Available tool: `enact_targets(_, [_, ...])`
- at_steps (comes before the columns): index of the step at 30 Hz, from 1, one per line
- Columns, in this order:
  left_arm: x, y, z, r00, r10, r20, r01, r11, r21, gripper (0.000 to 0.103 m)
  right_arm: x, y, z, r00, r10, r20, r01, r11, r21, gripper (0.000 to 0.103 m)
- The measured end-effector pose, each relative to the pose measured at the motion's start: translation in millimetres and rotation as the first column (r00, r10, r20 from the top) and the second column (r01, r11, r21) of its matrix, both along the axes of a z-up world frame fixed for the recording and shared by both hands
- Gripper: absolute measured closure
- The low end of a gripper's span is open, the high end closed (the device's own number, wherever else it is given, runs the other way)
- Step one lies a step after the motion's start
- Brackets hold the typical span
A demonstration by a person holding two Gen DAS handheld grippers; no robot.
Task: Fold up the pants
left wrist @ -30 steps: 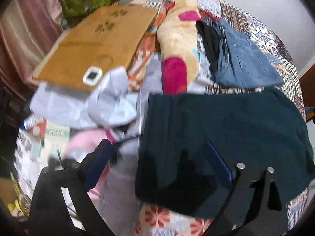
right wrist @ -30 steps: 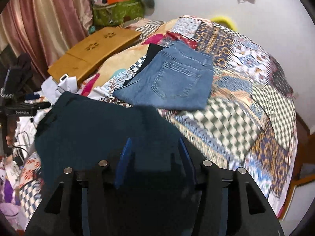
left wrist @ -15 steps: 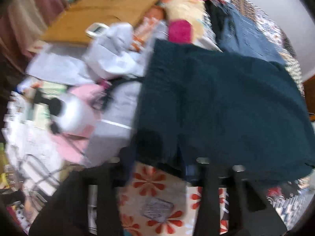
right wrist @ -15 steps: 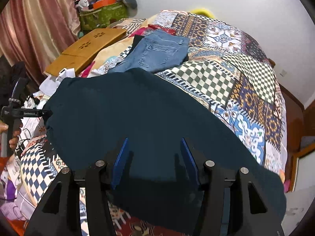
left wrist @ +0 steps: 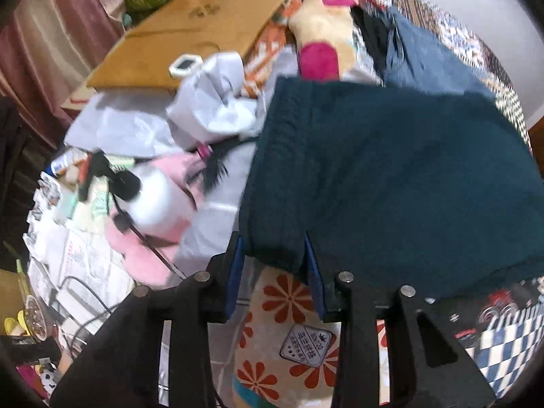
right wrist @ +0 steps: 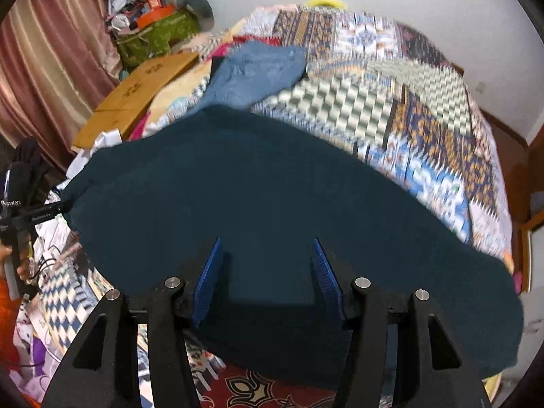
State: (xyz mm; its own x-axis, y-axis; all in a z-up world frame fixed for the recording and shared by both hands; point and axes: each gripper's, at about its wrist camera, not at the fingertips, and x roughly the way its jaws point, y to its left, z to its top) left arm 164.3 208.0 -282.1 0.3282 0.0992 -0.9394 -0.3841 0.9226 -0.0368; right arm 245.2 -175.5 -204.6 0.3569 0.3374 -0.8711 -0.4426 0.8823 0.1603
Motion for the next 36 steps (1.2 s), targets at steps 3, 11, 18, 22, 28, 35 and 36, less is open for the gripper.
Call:
enact_targets(3, [0, -5, 2, 1.000, -0.013, 0.006, 0.012, 0.999, 0.034, 0.060, -13, -12, -6, 0.999, -0.035, 0.006, 0.035, 0.998, 0.043, 0.048])
enact_targets(11, [20, -29, 49, 0.996, -0.080, 0.050, 0.073, 0.989, 0.128, 0.032, -33, -73, 7, 0.986, -0.165, 0.002, 0.164, 0.983, 0.086, 0.046])
enact_targets(18, [57, -86, 76, 0.979, -0.173, 0.105, 0.162, 0.981, 0.108, 0.018, -48, -184, 23, 0.911, -0.409, 0.058, 0.404, 0.911, 0.088, 0.045])
enact_targets(22, [87, -137, 75, 0.961, -0.260, 0.094, 0.249, 0.962, 0.116, 0.018, -39, -253, 22, 0.831, -0.555, 0.034, 0.550, 0.830, 0.091, 0.044])
enact_targets(28, [111, -199, 63, 0.932, -0.357, 0.066, 0.351, 0.932, 0.089, 0.018, -21, -290, -1, 0.788, -0.615, -0.031, 0.616, 0.786, 0.054, 0.044])
enact_targets(35, [106, -242, 61, 0.902, -0.429, 0.043, 0.412, 0.887, 0.210, 0.018, -51, -284, -21, 0.820, -0.570, -0.051, 0.571, 0.821, 0.008, 0.044])
enact_targets(36, [107, -242, 61, 0.900, -0.434, 0.040, 0.418, 0.885, 0.203, 0.018, -59, -284, -20, 0.823, -0.567, -0.046, 0.568, 0.823, 0.009, 0.044])
